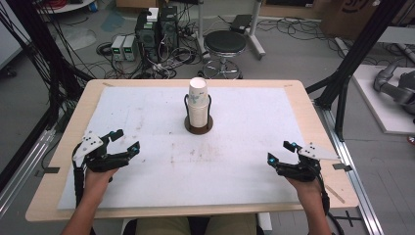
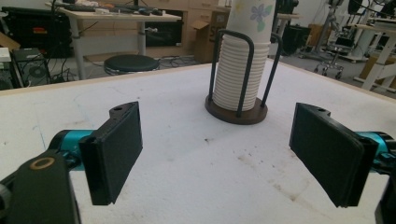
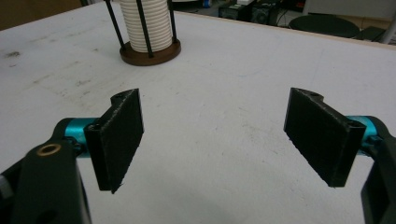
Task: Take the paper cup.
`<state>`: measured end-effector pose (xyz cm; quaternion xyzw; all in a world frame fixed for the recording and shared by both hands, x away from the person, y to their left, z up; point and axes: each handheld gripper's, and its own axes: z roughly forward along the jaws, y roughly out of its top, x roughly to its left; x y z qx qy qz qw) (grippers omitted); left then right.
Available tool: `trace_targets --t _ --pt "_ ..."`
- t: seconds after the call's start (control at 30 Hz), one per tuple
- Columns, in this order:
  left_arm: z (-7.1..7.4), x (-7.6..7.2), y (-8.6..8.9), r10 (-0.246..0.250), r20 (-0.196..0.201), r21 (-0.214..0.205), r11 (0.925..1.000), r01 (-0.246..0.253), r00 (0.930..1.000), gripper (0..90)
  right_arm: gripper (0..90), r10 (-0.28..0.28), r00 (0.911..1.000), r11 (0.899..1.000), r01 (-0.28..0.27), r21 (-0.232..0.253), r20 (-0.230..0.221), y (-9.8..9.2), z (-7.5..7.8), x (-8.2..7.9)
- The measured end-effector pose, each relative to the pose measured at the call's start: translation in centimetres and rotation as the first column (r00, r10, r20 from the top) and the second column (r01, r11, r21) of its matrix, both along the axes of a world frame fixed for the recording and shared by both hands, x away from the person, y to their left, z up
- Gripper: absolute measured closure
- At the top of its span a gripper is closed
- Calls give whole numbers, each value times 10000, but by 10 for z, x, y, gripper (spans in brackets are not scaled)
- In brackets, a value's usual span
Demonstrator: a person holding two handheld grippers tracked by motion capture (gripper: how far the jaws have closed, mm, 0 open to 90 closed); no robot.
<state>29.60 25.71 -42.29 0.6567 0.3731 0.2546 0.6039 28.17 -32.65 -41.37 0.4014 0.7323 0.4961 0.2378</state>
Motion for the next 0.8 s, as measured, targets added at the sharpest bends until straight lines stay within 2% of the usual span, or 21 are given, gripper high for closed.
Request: trace_targets --t 0.17,0.3,0.57,0.8 --pt "0 0 1 75 1 -71 9999 -75 10000 171 204 -83 9999 9999 83 121 -64 -2 -2 1" --pt "1 2 -1 6 34 -91 10000 -6 10000 171 204 29 9999 10000 -28 35 -156 -4 -2 -1" --pt "2 -5 -8 -405 62 89 9991 405 9992 170 204 -115 9998 9998 117 158 -161 -6 0 -7" --pt "13 4 -19 -790 70 -250 9966 791 9969 168 204 17 9998 10000 -17 24 -186 -2 -1 -6"
